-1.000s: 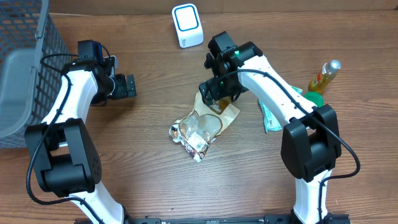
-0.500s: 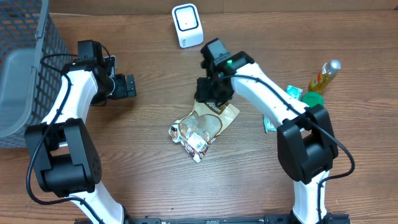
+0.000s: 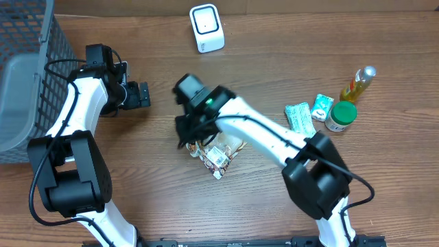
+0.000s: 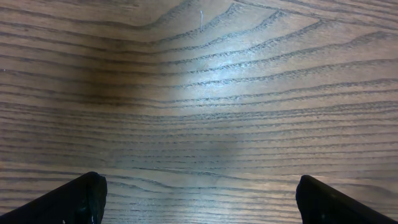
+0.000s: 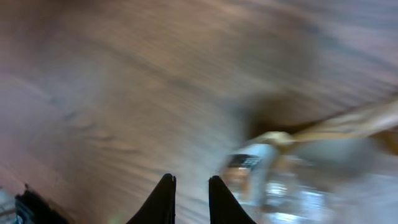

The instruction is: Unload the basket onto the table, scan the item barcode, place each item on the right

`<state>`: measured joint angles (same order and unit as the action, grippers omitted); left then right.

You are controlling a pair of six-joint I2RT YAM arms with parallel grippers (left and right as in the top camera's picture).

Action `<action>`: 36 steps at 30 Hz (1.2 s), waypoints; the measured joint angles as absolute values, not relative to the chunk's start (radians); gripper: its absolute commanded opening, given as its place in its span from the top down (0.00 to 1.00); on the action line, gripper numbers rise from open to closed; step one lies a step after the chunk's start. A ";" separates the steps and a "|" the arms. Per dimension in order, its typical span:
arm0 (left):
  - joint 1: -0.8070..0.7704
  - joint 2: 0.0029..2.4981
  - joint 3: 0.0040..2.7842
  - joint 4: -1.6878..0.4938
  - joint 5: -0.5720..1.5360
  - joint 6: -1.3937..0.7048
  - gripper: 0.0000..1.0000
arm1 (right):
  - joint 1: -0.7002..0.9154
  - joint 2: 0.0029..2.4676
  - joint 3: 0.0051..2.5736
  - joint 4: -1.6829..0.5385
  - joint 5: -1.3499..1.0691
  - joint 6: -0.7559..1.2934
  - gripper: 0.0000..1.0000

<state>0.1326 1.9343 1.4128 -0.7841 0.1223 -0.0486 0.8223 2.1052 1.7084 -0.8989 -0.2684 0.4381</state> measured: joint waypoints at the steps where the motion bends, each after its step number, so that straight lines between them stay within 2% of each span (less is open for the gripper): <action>1: 0.133 1.934 1.413 -0.785 0.122 -0.048 0.00 | 0.840 2.105 1.708 -0.892 -0.257 0.439 0.87; 4: 0.133 1.934 1.413 -0.784 0.122 -0.048 0.00 | 0.897 2.105 1.708 -0.878 -0.217 0.440 0.96; 10: 0.133 1.934 1.413 -0.784 0.122 -0.049 0.00 | 0.993 2.105 1.694 -0.872 -0.124 0.444 0.96; 17: 0.133 1.934 1.413 -0.784 0.122 -0.049 0.01 | 1.011 2.105 1.561 -0.775 -0.078 0.445 0.96; 24: 0.133 1.934 1.413 -0.785 0.122 -0.049 0.00 | 0.973 2.104 1.457 -0.761 -0.066 0.444 0.96; 36: 0.133 1.934 1.413 -0.784 0.122 -0.048 0.01 | 0.764 2.091 1.457 -0.966 -0.027 0.444 0.96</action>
